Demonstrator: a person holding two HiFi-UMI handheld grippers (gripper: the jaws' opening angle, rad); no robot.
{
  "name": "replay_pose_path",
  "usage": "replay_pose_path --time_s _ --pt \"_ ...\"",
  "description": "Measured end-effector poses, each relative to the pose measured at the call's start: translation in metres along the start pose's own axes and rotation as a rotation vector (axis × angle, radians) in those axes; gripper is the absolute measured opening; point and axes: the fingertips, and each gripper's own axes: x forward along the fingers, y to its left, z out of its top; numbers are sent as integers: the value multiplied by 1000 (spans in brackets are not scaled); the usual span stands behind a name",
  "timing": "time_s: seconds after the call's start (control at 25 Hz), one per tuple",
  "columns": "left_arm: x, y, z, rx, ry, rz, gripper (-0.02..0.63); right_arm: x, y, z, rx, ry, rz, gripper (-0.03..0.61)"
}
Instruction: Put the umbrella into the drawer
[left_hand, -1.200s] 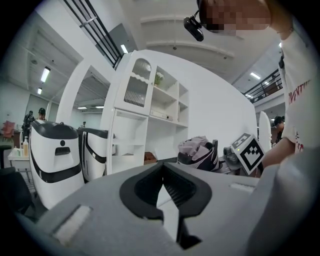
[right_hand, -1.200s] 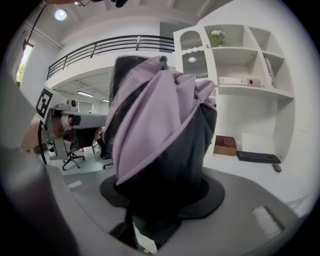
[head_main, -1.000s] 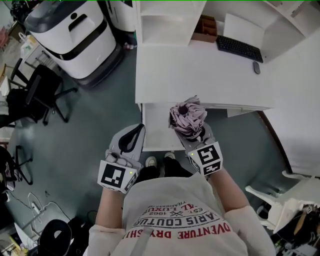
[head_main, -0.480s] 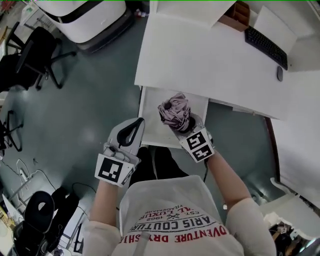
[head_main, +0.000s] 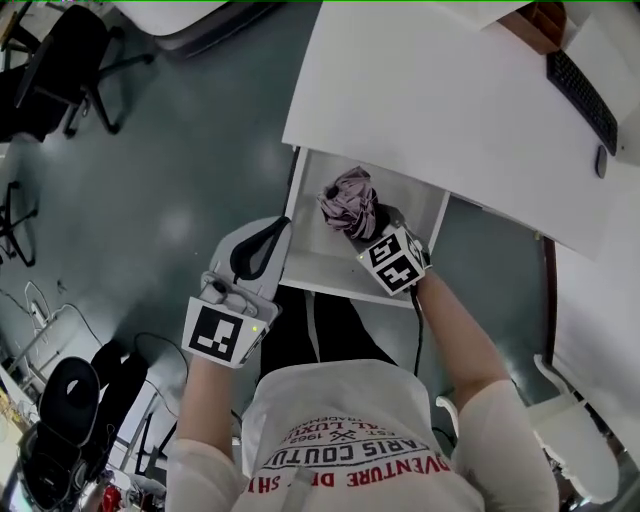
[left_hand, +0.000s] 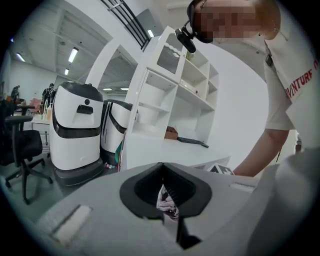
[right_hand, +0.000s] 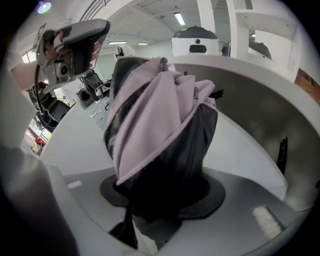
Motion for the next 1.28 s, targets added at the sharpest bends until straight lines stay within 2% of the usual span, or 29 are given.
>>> replay_pose_path --time_s 0.28,0.68,0.8,0.88,0.92,0.96,1.12,1.28 --pt "0 14 -21 -40 38 26 5 39 -5 -7 7 35 6 221" --pt "8 24 -32 -74 27 44 5 68 -8 -13 -2 34 17 232" --pt "8 19 -29 -87 19 38 5 72 -6 -14 30 27 31 234" --pt "7 16 -27 -79 22 30 5 73 -7 -15 68 17 42 299" --pt "7 15 -27 -78 25 25 5 73 -9 -15 78 8 44 369" --pt "6 14 -26 -78 28 18 5 72 -11 -14 81 -6 44 412" --pt "4 10 -20 -70 36 -6 5 50 -14 2 75 -63 34 423" --pt "0 5 -6 -30 39 -22 5 21 -21 22 92 -143 -63 420"
